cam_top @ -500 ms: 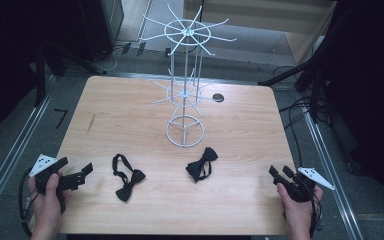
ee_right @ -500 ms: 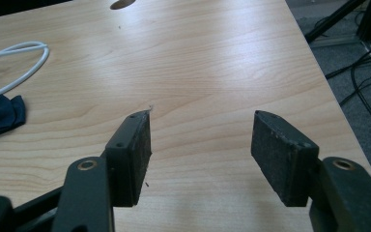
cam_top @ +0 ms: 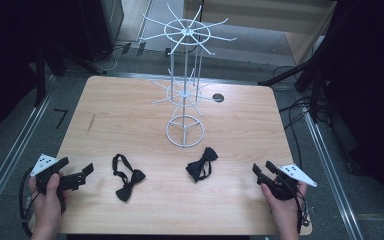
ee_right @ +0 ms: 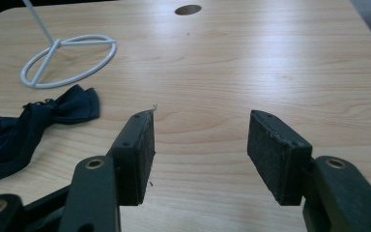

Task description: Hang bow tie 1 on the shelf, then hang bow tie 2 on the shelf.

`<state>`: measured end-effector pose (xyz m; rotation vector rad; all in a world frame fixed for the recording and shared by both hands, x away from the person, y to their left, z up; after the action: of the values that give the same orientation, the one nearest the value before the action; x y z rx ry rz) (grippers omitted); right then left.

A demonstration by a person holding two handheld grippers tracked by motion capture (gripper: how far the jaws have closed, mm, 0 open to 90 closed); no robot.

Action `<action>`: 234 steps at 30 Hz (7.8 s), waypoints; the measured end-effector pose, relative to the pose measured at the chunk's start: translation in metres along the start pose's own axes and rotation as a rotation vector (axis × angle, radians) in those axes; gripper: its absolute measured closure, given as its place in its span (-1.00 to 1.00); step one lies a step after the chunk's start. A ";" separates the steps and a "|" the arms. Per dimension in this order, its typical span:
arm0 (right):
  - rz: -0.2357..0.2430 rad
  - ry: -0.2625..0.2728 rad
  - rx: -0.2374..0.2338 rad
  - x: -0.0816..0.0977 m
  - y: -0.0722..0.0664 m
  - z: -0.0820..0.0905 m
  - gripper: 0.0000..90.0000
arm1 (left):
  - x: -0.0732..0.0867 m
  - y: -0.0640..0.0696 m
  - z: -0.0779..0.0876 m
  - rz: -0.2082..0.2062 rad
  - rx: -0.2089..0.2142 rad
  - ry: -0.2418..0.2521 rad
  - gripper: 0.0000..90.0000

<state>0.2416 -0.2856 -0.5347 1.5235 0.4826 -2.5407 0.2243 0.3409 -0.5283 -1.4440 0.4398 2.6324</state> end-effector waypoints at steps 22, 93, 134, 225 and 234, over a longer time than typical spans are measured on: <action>0.129 0.023 -0.146 -0.013 -0.064 -0.019 0.03 | 0.000 0.000 -0.001 -0.001 0.009 0.006 -1.00; 0.232 -0.023 -0.413 -0.013 -0.209 -0.071 -0.01 | 0.000 0.000 0.000 -0.002 0.014 0.004 -1.00; 0.250 -0.097 -0.484 0.002 -0.276 -0.105 0.03 | 0.000 0.000 0.000 -0.013 0.011 0.001 -1.00; 0.286 0.102 -0.363 -0.072 -0.249 -0.072 1.00 | -0.001 -0.001 -0.001 0.005 0.024 -0.008 -1.00; 0.295 0.142 -0.340 -0.088 -0.239 -0.060 1.00 | -0.001 -0.001 -0.001 0.004 0.024 -0.009 -1.00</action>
<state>0.2663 -0.0445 -0.4357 1.5221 0.6190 -2.0206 0.2260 0.3413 -0.5287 -1.4252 0.4721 2.6261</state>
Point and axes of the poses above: each handheld gripper's, and its own axes: z roughly backward along the jaws, x roughly out of its underside, y roughly to its right, the point moved 1 cm from there along -z, roughly forward along the jaws
